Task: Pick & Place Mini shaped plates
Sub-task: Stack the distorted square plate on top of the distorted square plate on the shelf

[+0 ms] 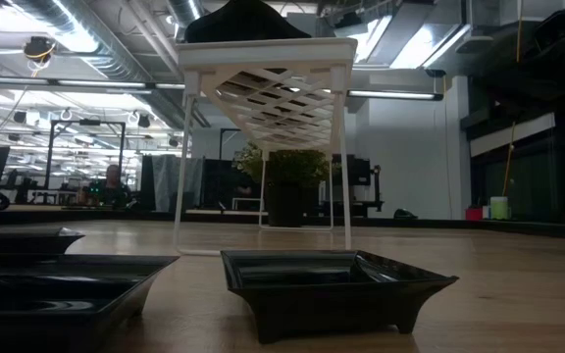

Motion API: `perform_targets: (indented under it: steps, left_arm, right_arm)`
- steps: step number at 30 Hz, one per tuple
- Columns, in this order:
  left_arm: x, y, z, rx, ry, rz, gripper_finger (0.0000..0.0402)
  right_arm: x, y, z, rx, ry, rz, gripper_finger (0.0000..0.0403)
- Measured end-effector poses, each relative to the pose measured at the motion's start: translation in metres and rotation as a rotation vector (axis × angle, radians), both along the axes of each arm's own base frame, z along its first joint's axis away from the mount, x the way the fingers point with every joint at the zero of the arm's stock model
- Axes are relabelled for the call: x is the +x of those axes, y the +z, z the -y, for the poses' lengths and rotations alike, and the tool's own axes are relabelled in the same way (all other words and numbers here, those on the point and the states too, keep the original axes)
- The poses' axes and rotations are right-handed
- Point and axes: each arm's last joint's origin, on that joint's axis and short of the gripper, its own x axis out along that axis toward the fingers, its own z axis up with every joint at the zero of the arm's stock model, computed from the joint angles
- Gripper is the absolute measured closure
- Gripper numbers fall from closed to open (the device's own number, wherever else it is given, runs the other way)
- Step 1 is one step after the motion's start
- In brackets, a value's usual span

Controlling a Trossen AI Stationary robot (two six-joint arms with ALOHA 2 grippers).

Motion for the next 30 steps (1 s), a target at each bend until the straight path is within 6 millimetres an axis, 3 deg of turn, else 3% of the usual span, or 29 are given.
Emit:
perform_targets:
  steps: [18, 30]
  left_arm:
    - [-0.017, -0.041, -0.017, 0.059, 0.069, -0.216, 0.029]
    - [-0.017, -0.055, -0.02, 0.064, 0.063, -0.151, 0.0282]
  right_arm:
    - [0.0, 0.0, 0.0, 0.0, 0.0, 0.0, 0.0318]
    - [0.0, 0.0, 0.0, 0.0, 0.0, 0.0, 0.0318]
